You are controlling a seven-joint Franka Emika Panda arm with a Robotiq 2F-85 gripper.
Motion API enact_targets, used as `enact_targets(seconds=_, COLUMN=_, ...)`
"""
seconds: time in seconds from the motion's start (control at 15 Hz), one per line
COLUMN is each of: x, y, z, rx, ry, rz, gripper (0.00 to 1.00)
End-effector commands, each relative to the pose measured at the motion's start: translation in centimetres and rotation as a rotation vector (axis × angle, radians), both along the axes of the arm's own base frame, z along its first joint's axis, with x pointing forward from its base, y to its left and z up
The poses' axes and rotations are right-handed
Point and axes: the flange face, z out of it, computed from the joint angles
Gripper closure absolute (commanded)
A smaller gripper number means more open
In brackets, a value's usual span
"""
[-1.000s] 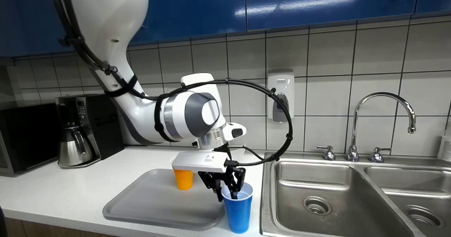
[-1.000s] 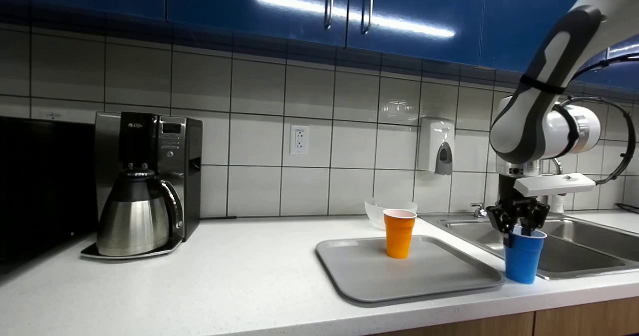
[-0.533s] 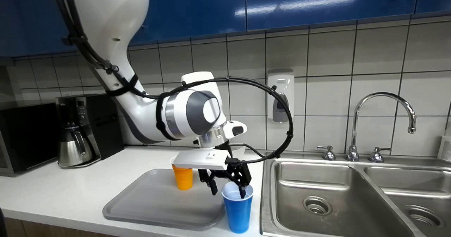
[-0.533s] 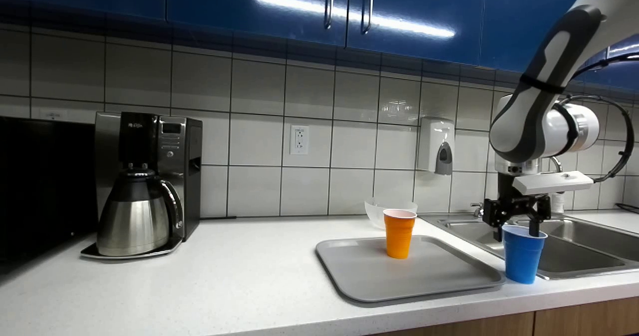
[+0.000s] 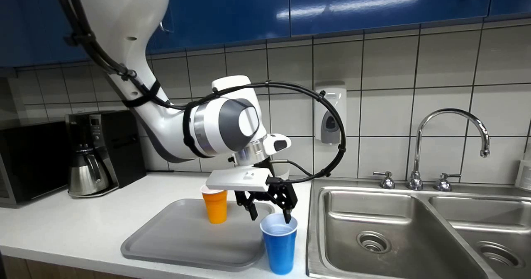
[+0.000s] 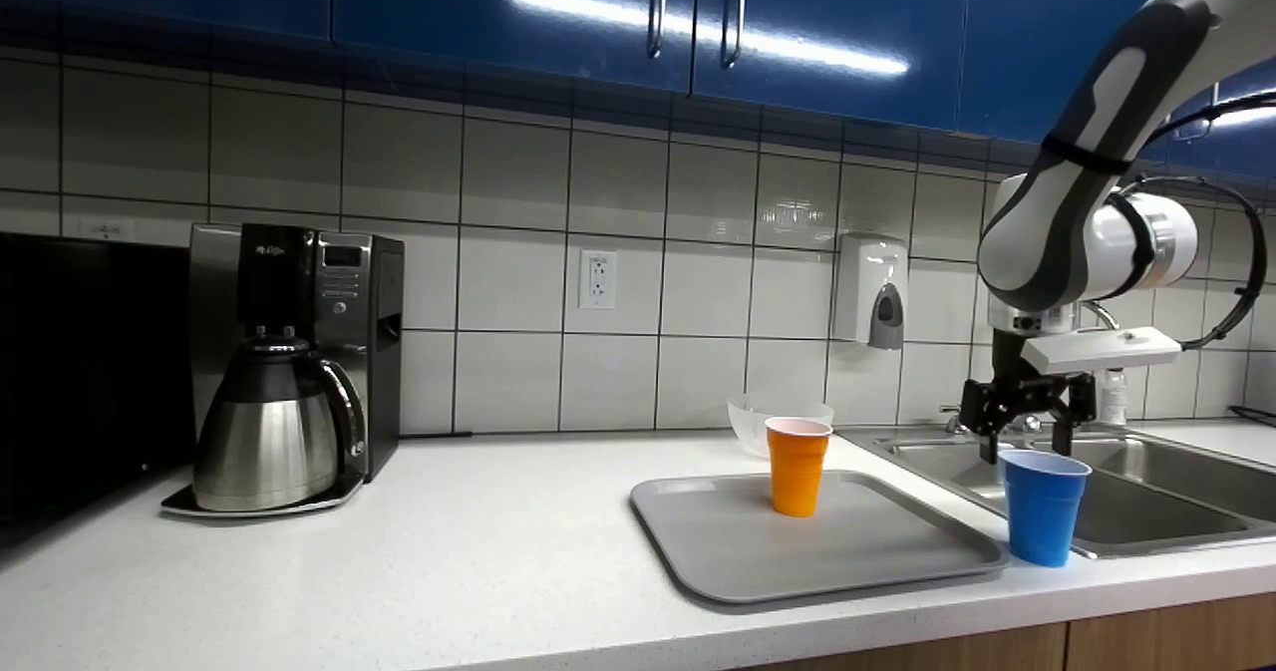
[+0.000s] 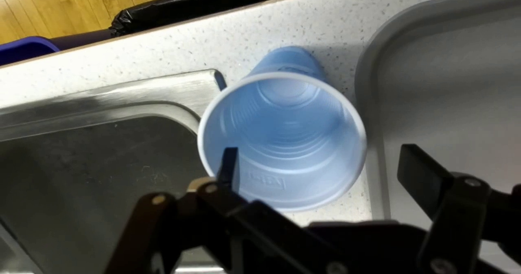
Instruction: Pick up the blue paper cup and move it to the bottom right side of the gray tray on the kitchen counter, pick up the orange paper cup and move it to the upper right side of the gray tray on the kitchen counter
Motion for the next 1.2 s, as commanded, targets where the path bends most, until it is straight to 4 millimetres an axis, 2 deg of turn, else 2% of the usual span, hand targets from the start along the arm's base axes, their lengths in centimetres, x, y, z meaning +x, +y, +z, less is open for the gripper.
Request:
enact_targets(seconds=0.0, x=-0.1, y=0.4, z=2.4, rx=-0.025, ry=-0.038, rz=0.003, gripper=0.00)
enact_targets(seconds=0.47, x=0.8, y=1.8, z=5.2, rx=-0.041, ry=-0.099, rz=0.049, gripper=0.00)
enact_targets(seconds=0.73, x=1.7, y=3.1, z=5.6, rx=-0.038, ry=-0.119, rz=0.072, gripper=0.00)
enact_targets(seconds=1.13, x=4.3, y=5.3, z=5.9, rx=-0.040, ry=-0.149, rz=0.125, gripper=0.00)
